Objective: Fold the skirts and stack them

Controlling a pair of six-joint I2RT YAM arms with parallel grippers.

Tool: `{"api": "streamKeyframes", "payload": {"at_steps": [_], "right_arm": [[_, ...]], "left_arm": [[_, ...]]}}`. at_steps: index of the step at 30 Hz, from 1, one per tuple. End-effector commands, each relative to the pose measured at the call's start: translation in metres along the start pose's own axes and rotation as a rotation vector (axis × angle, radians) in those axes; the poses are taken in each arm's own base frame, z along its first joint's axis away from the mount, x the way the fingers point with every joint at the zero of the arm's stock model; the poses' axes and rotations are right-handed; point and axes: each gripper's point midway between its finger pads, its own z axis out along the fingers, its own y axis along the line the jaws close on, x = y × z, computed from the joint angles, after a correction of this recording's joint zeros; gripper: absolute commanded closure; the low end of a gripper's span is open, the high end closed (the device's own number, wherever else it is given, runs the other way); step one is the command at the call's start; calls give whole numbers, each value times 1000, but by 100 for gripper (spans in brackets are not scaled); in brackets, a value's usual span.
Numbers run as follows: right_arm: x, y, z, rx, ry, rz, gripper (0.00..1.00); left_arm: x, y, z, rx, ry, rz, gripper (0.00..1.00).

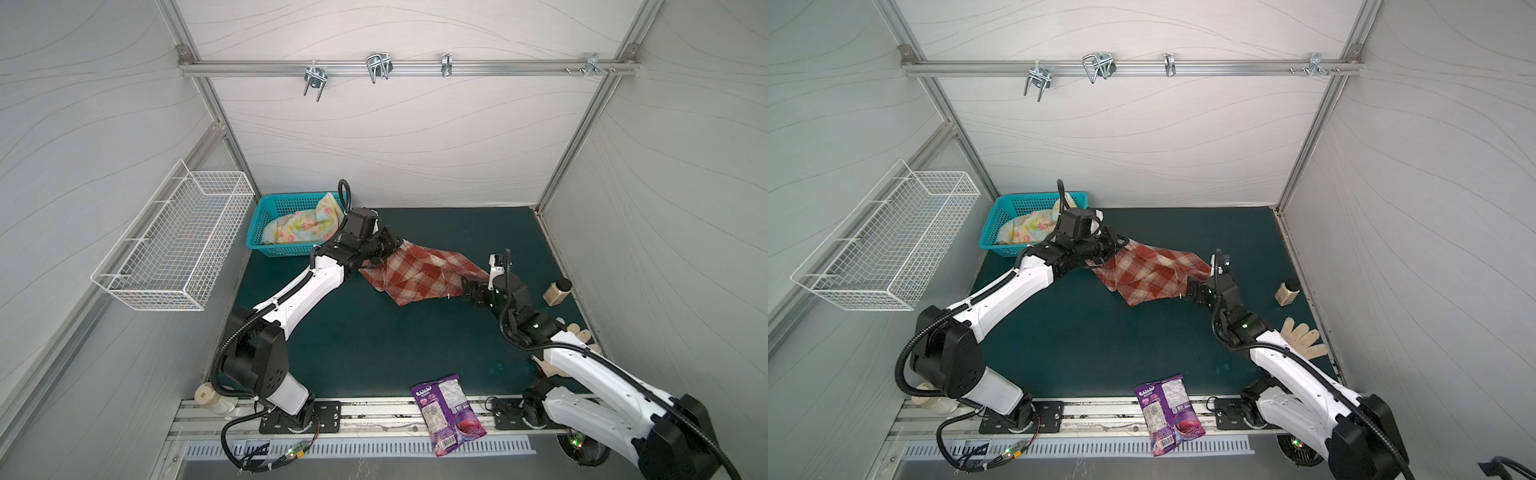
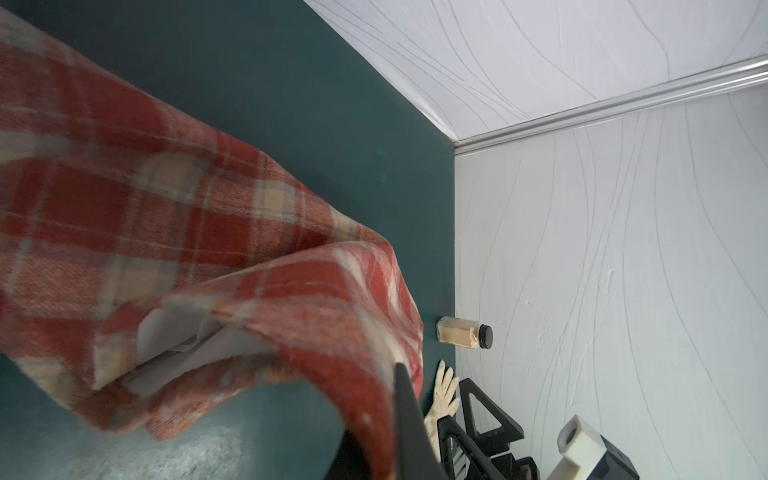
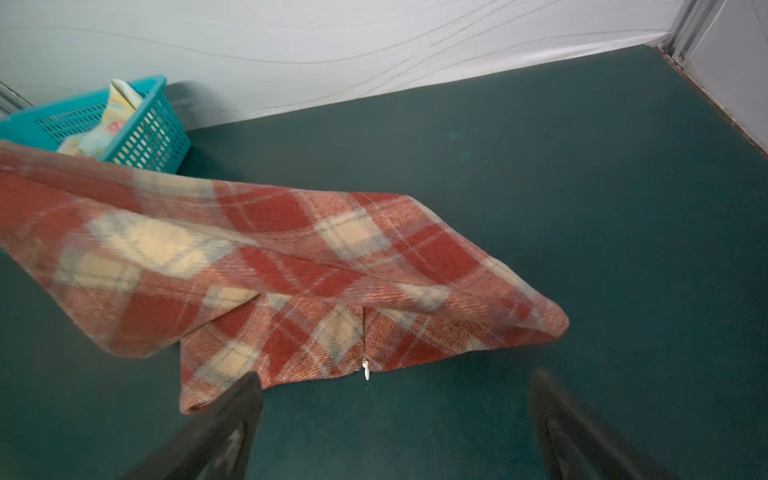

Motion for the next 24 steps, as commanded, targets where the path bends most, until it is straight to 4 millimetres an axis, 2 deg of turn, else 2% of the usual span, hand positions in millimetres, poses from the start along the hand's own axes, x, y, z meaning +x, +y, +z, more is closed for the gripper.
{"api": "streamKeyframes", "payload": {"at_steps": [1, 8, 15, 24], "right_arm": [[-21, -6, 5, 61, -58, -18, 1], [-1, -1, 25, 44, -11, -105, 1], [7, 4, 25, -15, -69, -161, 1], [25, 22, 37, -125, -78, -278, 4]], "left_arm": [[-16, -17, -10, 52, -11, 28, 100], [-35, -8, -14, 51, -31, 1, 100], [-60, 12, -13, 50, -44, -62, 100], [-78, 22, -9, 49, -52, -90, 100]]}}
